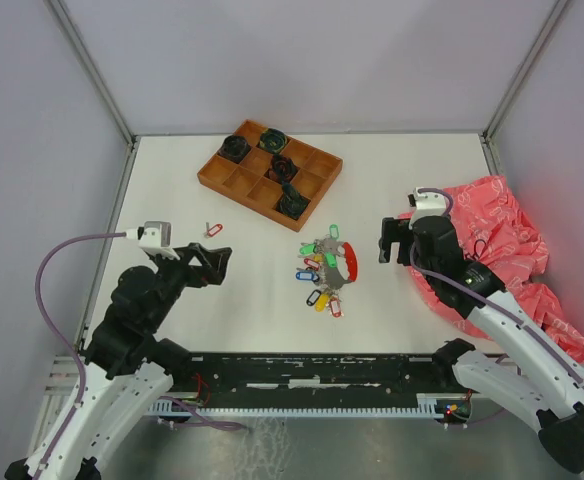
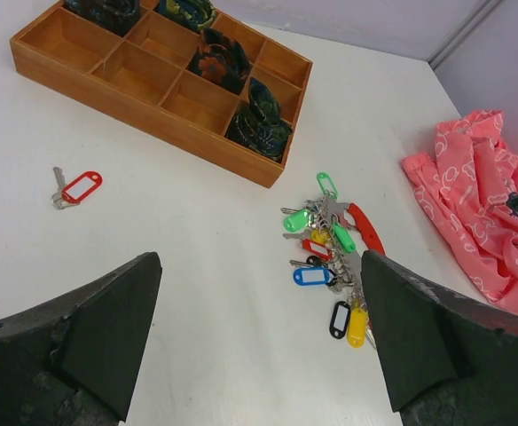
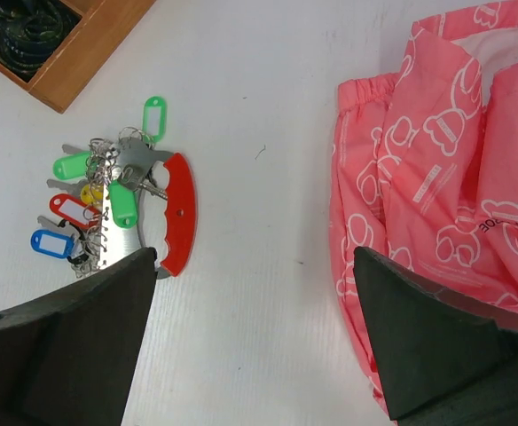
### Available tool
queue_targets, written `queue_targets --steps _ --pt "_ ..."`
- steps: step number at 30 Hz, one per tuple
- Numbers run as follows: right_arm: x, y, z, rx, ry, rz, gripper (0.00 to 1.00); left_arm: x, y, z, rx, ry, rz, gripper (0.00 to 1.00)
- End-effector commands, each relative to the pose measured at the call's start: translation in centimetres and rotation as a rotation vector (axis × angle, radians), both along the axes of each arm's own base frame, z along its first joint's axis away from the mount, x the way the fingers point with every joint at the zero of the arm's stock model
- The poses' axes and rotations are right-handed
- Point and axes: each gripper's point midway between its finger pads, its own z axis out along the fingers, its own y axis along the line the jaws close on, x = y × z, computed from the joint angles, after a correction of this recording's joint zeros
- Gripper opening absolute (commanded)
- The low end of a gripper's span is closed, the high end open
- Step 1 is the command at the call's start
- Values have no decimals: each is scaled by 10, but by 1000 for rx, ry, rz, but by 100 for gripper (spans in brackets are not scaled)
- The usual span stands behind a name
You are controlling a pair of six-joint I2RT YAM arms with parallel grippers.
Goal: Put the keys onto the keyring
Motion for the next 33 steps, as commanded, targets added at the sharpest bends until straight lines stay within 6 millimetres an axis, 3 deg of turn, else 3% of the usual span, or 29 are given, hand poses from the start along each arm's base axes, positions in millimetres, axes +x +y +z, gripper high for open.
queue_targets --steps 1,6,18,26,33 --pt "4 7 10 40 -26 7 100 2 -8 15 6 -54 -51 100" --pt "4 19 8 70 -3 50 100 8 -20 4 24 1 -95 100" --pt "13 43 -5 82 17 159 100 33 -78 -41 -83 154 -271 93" --pt "17 78 -33 168 122 251 97 59 -126 -90 -97 266 -427 75" --pt "24 93 -61 208 184 254 94 89 -158 -130 -91 345 -496 64"
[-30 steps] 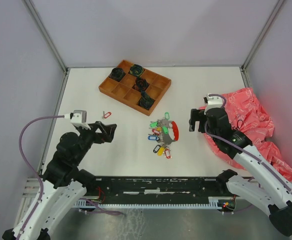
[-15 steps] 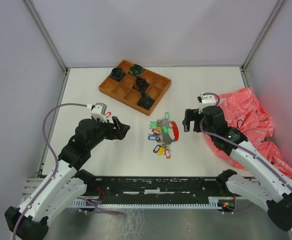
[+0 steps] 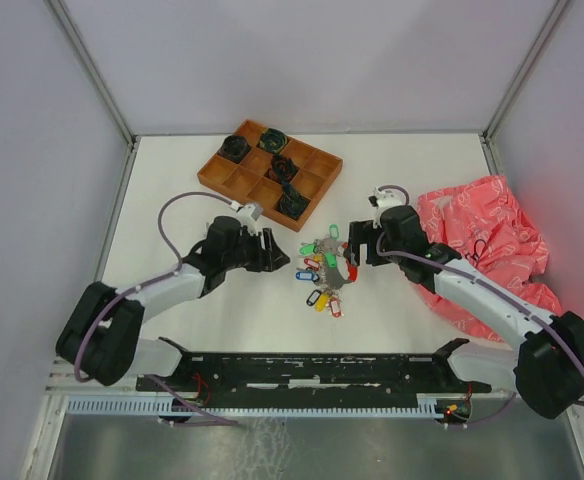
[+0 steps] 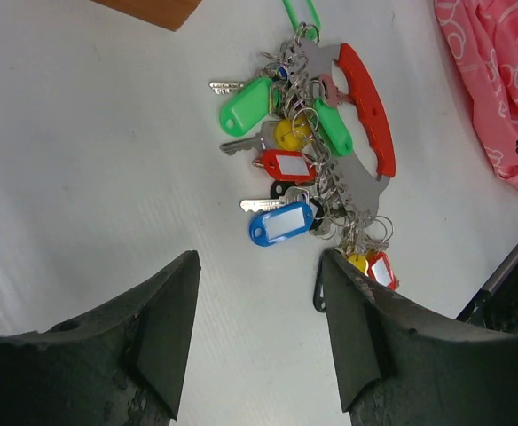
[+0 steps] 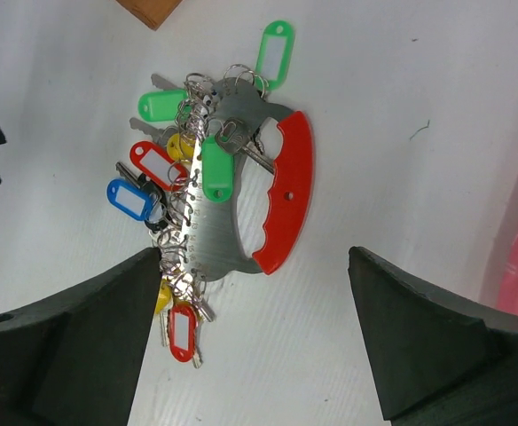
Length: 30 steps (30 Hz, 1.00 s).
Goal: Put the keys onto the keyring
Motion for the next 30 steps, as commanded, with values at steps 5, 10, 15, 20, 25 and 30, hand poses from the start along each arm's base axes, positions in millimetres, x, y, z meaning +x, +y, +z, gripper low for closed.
queue_targets --steps 5,10,15,20,25,30 --pt "15 23 -12 70 27 8 91 43 -57 -6 -119 -23 -102 62" --pt "16 24 -20 61 43 11 89 41 -76 -46 -119 65 -129 61" --pt "14 33 -29 71 71 40 84 23 -96 -70 -161 130 -164 52" --pt "13 36 -35 43 95 55 78 -24 -112 -76 -177 168 -225 46" --pt "13 38 -37 32 103 72 73 -69 -131 -56 -288 167 -289 43" --pt "10 46 -44 11 144 125 64 -91 -146 -25 -395 118 -343 43"
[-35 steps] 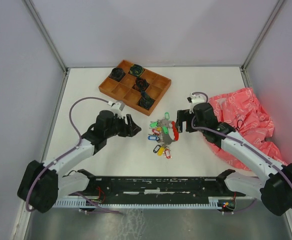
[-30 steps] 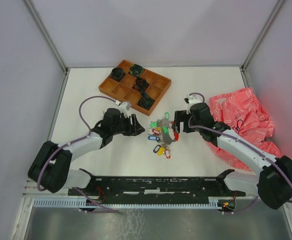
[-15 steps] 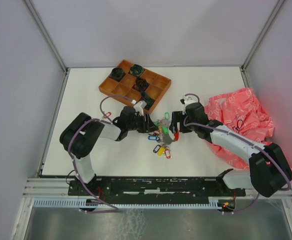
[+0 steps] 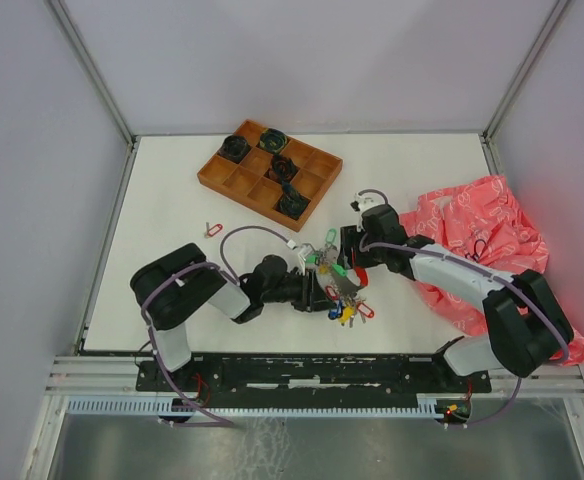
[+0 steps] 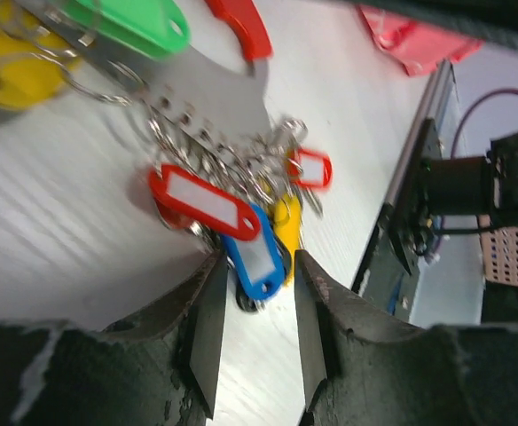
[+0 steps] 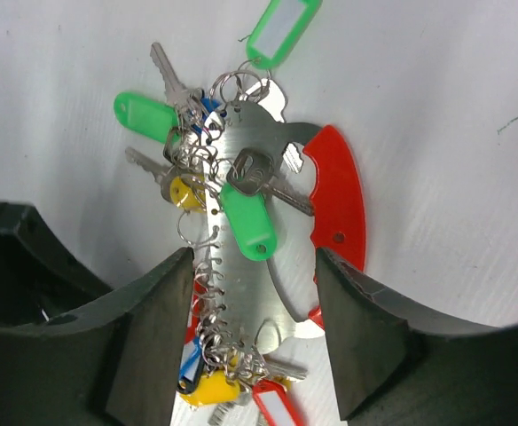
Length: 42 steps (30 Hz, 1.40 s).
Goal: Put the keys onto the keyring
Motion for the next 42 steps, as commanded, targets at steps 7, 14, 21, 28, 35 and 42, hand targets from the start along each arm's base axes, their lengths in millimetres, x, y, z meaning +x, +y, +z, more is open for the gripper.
queue_targets --steps 7,14,21,28,35,42 --pt "-3 35 6 -38 24 158 69 14 31 48 -104 -87 157 49" --pt "-1 45 -11 -113 65 179 72 40 73 44 -60 -96 267 52" --pt "-4 54 -7 -183 35 223 56 51 96 38 -45 -87 313 52" --pt "-5 61 -20 -287 37 272 50 53 104 35 -11 -103 322 52" --pt "-2 69 -36 -363 52 302 38 58 116 40 41 -151 356 52" --pt "-30 86 -34 -376 52 458 14 60 130 46 94 -196 391 52"
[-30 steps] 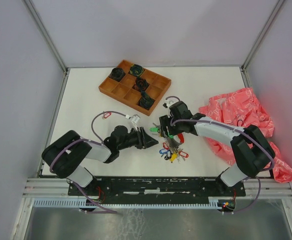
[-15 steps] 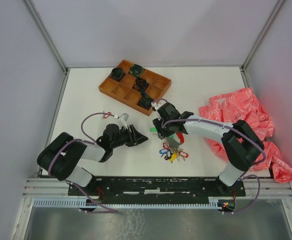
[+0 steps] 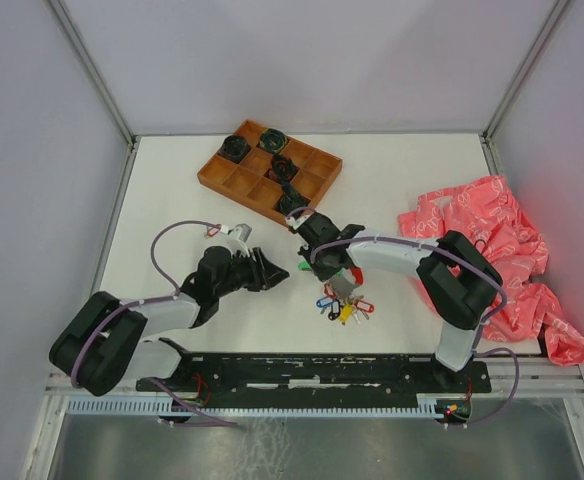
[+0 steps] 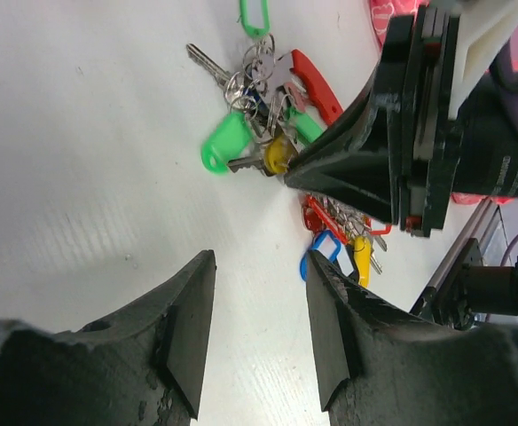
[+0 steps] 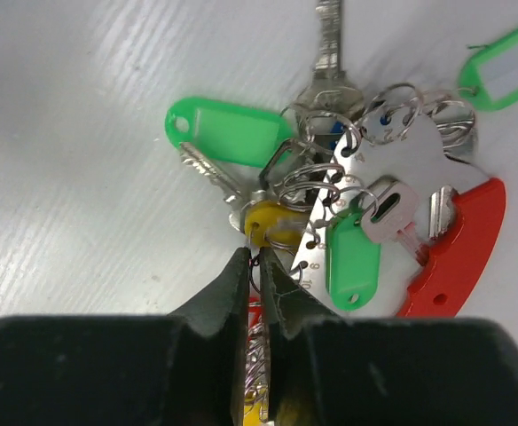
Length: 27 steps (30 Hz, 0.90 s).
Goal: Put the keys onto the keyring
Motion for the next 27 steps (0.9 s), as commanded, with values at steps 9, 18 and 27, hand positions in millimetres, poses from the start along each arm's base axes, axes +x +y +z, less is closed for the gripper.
queue_targets --steps 9,18,27 --pt "-53 11 40 31 58 184 48 4 16 8 102 -76 15 52" --pt "-8 -56 39 -147 -21 -32 71 7 8 10 123 -73 -41 54" --pt "9 -64 6 -132 71 -85 70 8 11 9 140 -82 -35 56"
